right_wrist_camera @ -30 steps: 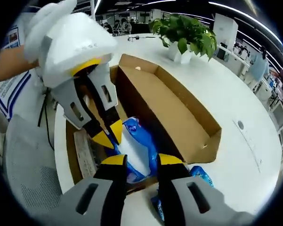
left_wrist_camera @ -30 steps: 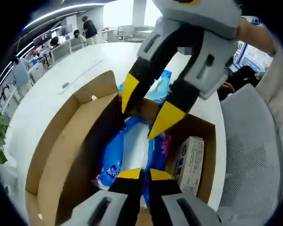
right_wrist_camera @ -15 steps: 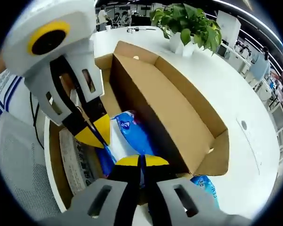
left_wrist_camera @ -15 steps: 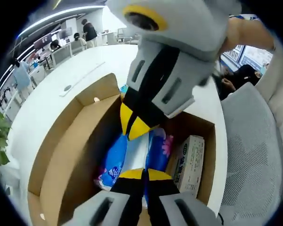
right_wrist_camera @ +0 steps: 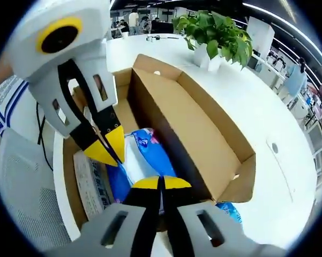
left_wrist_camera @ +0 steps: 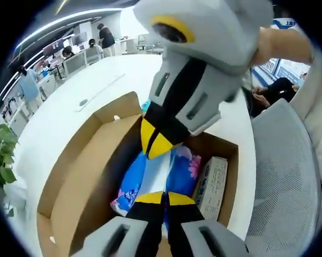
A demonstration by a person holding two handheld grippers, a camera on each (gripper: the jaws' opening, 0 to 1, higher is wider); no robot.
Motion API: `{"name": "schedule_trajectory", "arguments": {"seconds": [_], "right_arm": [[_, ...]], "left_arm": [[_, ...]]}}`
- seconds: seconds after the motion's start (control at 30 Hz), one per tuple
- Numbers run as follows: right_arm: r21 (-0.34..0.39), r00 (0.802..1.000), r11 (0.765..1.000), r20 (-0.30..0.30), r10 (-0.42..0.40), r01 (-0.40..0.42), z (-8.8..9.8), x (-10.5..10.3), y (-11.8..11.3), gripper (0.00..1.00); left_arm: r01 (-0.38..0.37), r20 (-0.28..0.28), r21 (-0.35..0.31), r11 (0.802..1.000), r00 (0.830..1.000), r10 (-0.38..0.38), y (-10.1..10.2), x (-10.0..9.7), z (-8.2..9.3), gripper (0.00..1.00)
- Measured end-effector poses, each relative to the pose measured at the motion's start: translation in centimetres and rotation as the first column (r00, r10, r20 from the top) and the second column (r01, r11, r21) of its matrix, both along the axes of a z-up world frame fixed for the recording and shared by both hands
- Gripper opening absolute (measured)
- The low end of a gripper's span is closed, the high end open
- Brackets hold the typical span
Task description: Operate the shoe box by opening the lid, removing the specified soft item, and placing it in the target area until the item is outside and the box remains undamaged.
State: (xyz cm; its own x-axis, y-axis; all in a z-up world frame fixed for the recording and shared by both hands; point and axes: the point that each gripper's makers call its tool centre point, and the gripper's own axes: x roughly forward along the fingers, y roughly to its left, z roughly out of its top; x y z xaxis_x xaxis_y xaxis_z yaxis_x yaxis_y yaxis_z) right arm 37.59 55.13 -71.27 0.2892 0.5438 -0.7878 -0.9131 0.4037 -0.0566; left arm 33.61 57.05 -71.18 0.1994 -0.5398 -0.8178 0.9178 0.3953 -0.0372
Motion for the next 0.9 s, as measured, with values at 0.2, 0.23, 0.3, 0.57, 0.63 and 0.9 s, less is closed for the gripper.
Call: {"name": "schedule_trajectory", "arguments": {"seconds": [0.2,0.23,0.3,0.57,0.63,0.9], "right_arm": [[0.019,0.999,1.0,0.038,0.013,-0.014,2.0,0.2,0.4,0.0],[0.024,0.999,1.0,0.043,0.014,-0.015,2.3,0.2,0.4,0.0],[0.031,0.998,0.999,0.055,0.017,-0.019,3.0,0.4,0.5,0.0],[0.066,0.997,0.998,0.073,0.019,-0.024,5.8,0.6,0.3,0.0],[0.076,0.997,0.997,0.079,0.022,-0.028,6.7,0.7,0.1,0.0],[0.106,0.992,0.992,0.11,0.058,-0.07,9.8,0.4,-0.5,0.0]], "left_arm": [[-0.015,0.029,-0.002,1.0,0.999,0.015,0.5,0.2,1.7,0.0],[-0.016,0.035,-0.001,1.0,0.999,0.016,0.6,0.2,2.1,0.0],[-0.015,0.045,0.003,1.0,0.999,0.015,0.6,0.2,2.7,0.0],[-0.029,0.072,0.002,1.0,0.997,0.029,0.5,0.1,5.4,0.0],[-0.031,0.081,0.003,1.0,0.996,0.031,0.4,0.1,6.1,0.0],[-0.052,0.121,0.003,0.999,0.991,0.051,-0.4,0.2,9.3,0.0]]}}
